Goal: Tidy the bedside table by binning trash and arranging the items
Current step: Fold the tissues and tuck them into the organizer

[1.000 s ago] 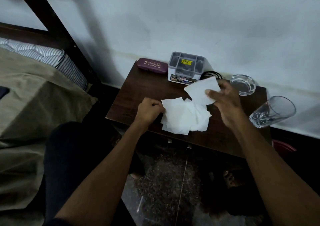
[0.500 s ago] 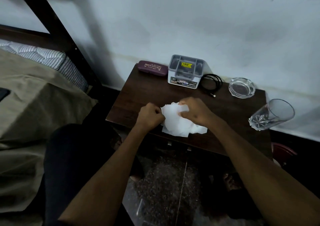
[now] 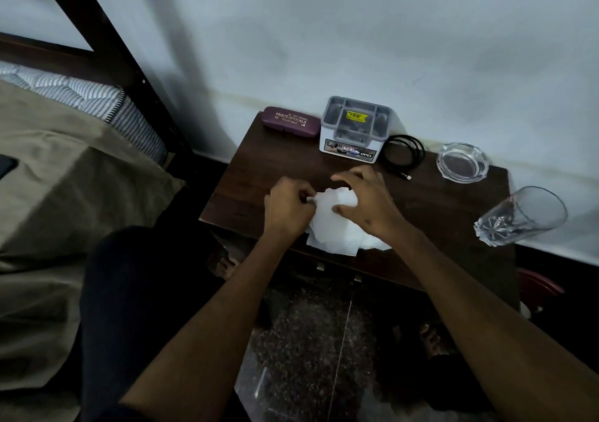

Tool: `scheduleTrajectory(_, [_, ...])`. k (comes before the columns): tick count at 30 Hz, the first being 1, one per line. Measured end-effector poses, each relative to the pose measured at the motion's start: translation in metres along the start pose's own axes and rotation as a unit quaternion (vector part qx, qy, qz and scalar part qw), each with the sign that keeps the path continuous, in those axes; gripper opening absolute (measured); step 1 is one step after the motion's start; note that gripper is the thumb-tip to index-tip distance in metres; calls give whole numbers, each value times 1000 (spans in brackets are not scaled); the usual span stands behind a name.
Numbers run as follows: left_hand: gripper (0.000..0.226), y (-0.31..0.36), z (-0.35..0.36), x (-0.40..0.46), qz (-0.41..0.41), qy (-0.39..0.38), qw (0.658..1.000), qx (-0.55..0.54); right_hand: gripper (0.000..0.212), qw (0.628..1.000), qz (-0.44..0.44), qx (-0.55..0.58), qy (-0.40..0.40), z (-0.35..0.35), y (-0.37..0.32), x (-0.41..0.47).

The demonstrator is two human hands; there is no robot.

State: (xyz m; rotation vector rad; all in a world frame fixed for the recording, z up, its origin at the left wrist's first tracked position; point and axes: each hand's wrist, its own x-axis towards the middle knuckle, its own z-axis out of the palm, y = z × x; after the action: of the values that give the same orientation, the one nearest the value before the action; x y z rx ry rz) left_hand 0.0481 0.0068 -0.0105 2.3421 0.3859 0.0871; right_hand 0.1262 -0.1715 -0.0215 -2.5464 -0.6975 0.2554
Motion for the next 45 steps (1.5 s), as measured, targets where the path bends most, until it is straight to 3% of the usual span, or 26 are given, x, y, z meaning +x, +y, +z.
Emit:
scheduleTrajectory(6, [12,17,-15,8,93,-40,993,-58,26,997,-41,64,-13,-32,-3,-10])
scheduleTrajectory(9, [16,27,-27,15,79,-72,983,-146,15,996,-16,85,-7,-62,1,-15])
scheduleTrajectory(12, [18,24,-40,25,42,-21,977,-207,17,980,29,197,33,-100,14,-21])
scheduleTrajectory(14, [19,18,-43,27,26,-28,984,-175,18,957,37,285,42,-122,20,-25])
scheduleTrajectory(16, [22,12,-37,24,11,-56,991,-121,21,948,27,316,3,-131,21,-23])
scheduleTrajectory(19, [33,4,-21,19,-12,-90,995,-50,29,958,20,265,-106,-122,13,-14])
scheduleTrajectory(23, [38,-3,-7,11,-2,-103,994,-19,15,931,7,269,-248,-83,1,-2])
scheduleTrajectory(26, [15,-2,1,10,16,-103,995,-4,14,920,27,304,-246,-59,3,3])
scheduleTrajectory(29, [25,-4,4,15,3,-112,994,-7,26,864,63,440,-238,-50,8,8])
scheduleTrajectory(32, [19,-3,4,16,0,-112,994,-9,29,841,64,491,-216,-48,18,8])
scheduleTrajectory(33, [16,-3,5,16,6,-116,993,1,28,848,72,484,-202,-46,22,7])
scheduleTrajectory(35, [17,-6,7,17,9,-115,993,11,27,898,82,402,-161,-42,28,5])
scheduleTrajectory(38, [21,-10,9,19,-1,-99,995,-7,33,979,45,164,-108,-35,31,5])
scheduleTrajectory(40, [15,-10,10,19,1,-91,996,-11,39,993,2,68,-94,-30,28,6])
scheduleTrajectory(45, [13,-6,8,15,9,-68,997,-23,76,997,-22,-20,-77,-14,15,3])
